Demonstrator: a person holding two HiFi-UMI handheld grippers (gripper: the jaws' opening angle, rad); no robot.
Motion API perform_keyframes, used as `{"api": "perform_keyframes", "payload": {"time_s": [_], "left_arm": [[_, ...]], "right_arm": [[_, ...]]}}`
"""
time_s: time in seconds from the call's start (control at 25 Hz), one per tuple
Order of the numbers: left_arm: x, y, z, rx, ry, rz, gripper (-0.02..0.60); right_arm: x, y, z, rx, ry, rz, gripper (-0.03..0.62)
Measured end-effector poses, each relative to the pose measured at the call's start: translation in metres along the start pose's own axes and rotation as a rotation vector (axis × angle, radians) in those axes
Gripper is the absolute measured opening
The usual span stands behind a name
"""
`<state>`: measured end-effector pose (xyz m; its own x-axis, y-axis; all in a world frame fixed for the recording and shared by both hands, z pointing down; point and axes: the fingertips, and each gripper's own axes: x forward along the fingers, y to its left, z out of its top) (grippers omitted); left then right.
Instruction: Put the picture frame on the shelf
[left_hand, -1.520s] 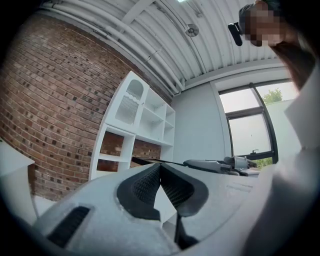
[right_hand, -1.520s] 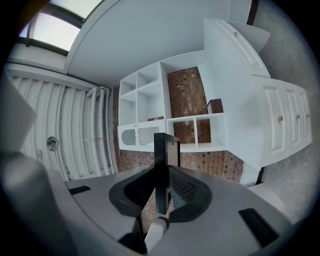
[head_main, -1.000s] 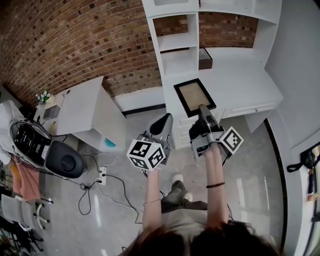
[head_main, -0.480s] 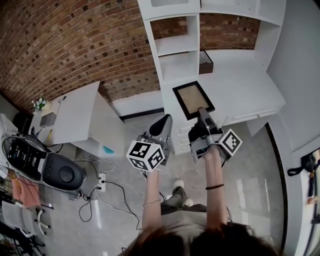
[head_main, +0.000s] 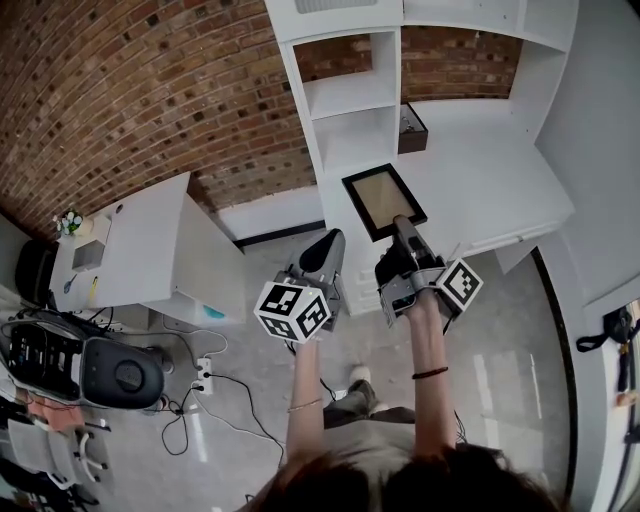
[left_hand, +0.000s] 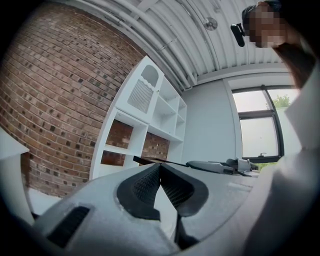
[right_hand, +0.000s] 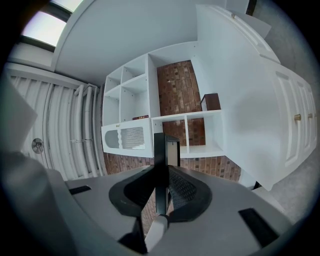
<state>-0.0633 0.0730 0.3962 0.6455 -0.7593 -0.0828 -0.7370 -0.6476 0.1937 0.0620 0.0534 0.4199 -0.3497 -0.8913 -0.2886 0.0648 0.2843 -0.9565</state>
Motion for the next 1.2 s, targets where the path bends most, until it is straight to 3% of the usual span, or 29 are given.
{"api": "perform_keyframes", "payload": {"time_s": [0.48,1.2], "left_arm": [[0.048,0.048,0.012,-0.009,0.002,-0.028,0.011],[0.070,0.082,0.019,-0.014,0.001,-0.031,0.011]], "right_arm": [[0.057,-0.013,0.020,-0.007,-0.030,-0.014,0.072],[0.094,-0.028,0.026,0.028,-0.051,-0.019,0.072]]}}
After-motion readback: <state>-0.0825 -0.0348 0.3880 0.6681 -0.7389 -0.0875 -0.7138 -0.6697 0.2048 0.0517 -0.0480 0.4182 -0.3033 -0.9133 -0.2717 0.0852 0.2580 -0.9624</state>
